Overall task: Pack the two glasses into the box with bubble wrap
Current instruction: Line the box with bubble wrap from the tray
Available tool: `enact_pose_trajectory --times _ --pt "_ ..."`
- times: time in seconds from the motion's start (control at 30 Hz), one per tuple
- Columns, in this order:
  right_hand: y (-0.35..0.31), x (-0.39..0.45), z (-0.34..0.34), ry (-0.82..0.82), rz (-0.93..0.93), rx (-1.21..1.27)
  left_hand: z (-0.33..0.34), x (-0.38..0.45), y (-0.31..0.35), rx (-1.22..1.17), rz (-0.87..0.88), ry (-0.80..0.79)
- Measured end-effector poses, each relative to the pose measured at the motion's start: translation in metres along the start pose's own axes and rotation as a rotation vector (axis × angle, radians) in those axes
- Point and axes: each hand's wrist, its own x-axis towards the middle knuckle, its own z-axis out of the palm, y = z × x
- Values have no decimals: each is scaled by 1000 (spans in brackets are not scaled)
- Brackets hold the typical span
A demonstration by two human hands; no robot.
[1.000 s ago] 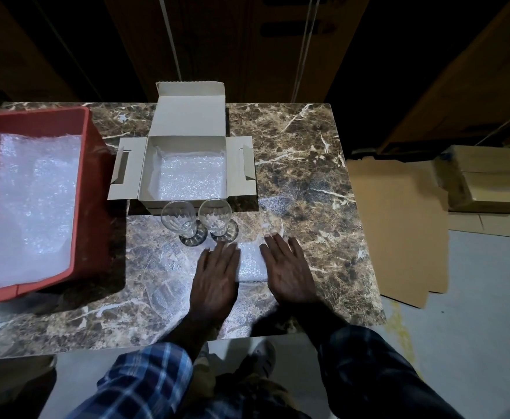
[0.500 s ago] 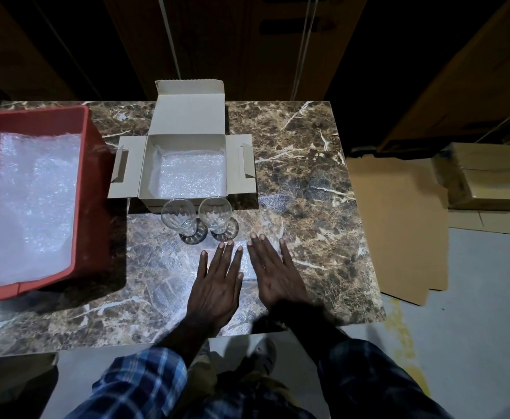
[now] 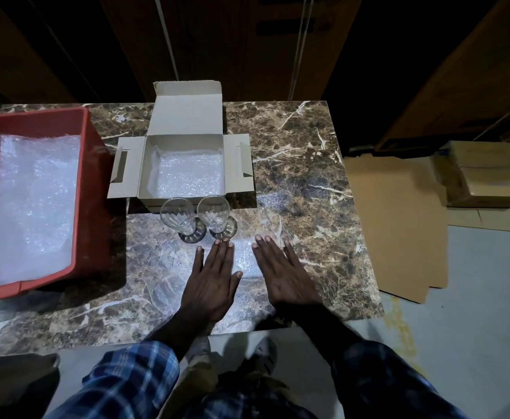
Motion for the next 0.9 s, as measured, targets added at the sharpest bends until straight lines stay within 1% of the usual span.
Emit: enact_pose_trajectory --times 0.07,0.17,0.2,0.27,0.37,0.57,0.7,0.83,0.9 --pt "3 -2 4 -23 34 28 -1 0 -1 12 1 -11" --pt "13 -5 4 -143 55 33 -2 -2 -4 34 -9 -23" --pt "15 -5 2 -161 49 26 -2 -2 -6 37 -9 -22" --pt "16 -3 0 -139 40 2 -3 -4 -8 36 9 -8" --pt "11 -2 -1 -55 18 -22 -6 -6 -9 29 88 34" --pt "11 -7 4 -16 -6 4 -9 -2 -7 1 261 173" --pt "11 -3 0 48 -42 9 -3 -1 -12 -2 274 225" --pt "14 0 -1 6 -130 66 -3 -1 -18 -57 265 224" --pt "16 2 -2 7 -103 150 -6 0 -17 -142 209 220"
